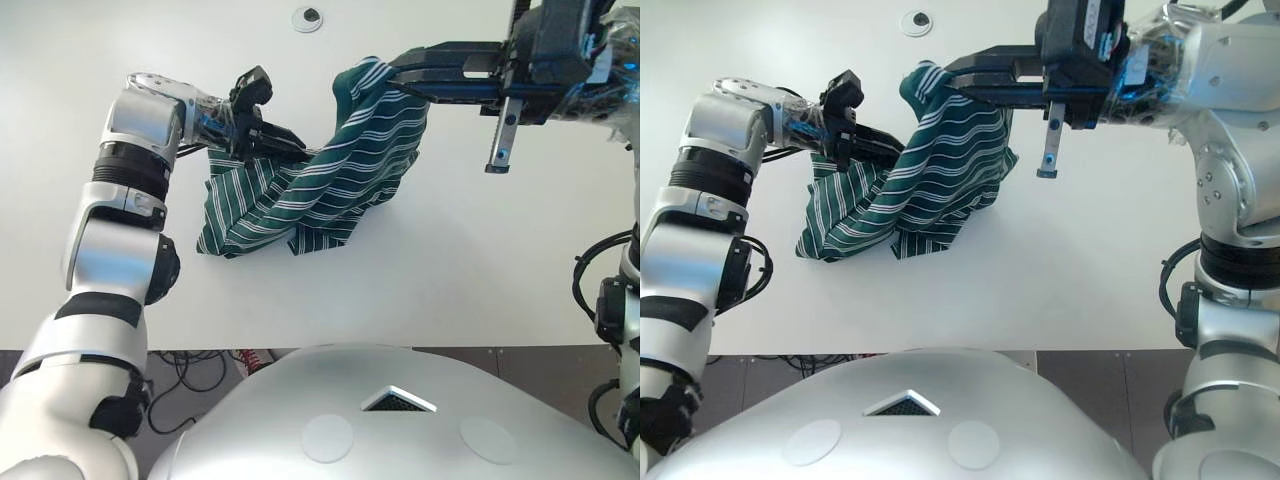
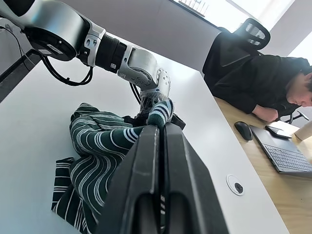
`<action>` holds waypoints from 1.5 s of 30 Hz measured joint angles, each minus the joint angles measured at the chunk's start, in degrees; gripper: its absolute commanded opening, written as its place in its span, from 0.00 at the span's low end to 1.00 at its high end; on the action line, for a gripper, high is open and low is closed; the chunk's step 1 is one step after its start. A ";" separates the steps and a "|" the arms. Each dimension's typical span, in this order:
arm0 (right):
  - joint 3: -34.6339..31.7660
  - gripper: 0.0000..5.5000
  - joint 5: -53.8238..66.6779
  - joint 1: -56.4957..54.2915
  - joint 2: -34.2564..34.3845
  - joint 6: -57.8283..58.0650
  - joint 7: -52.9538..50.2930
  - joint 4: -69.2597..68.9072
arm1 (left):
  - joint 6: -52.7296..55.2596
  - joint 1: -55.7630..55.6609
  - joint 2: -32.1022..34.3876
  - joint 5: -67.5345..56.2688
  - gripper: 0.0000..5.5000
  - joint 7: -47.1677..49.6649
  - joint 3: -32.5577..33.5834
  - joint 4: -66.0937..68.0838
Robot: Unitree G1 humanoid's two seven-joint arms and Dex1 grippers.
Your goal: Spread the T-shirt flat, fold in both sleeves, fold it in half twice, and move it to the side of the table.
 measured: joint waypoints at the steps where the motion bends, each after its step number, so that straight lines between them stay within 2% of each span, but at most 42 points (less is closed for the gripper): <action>1: 0.15 0.00 -0.07 0.13 0.00 0.00 -0.29 -0.02 | 0.00 -0.32 0.04 0.08 0.13 -0.82 0.04 0.04; 5: 0.17 0.00 -0.40 0.19 0.00 0.00 -0.69 0.01 | 0.41 -0.31 0.23 0.11 0.03 -3.31 0.06 -0.54; 6: 0.18 0.00 -0.45 0.19 0.01 -0.02 -0.69 0.08 | 0.53 -0.27 0.29 0.12 0.03 -3.53 0.06 -0.93; 15: 0.24 0.00 -0.54 0.20 0.01 -0.04 -0.59 0.52 | -0.88 -0.14 -0.05 0.39 0.27 -1.47 2.04 -0.63; 20: 0.42 0.00 -0.49 0.16 0.04 -0.02 -0.54 0.48 | -1.69 -0.31 -1.77 1.70 0.40 -0.63 1.66 3.85; 23: 0.77 0.00 -0.15 -0.16 0.08 0.00 -0.07 0.49 | -3.31 -0.27 -3.32 2.66 0.40 0.85 1.87 8.40; 31: 1.37 0.00 -0.53 -0.86 0.10 -0.08 0.56 1.55 | -3.16 -0.02 -2.75 2.62 0.19 -2.82 2.60 10.45; 36: 1.47 0.00 -2.20 0.04 0.17 -1.33 0.13 3.02 | -2.78 0.06 -2.23 2.56 0.02 -4.72 2.93 8.50; 42: 1.61 0.00 -2.41 0.12 0.20 -2.08 0.07 4.18 | -1.01 2.26 -0.93 1.24 0.00 -3.80 5.78 3.78; 45: 1.61 0.00 -2.39 0.12 0.20 -2.09 0.11 4.26 | -0.75 2.37 -0.71 1.13 0.08 -1.72 6.85 2.84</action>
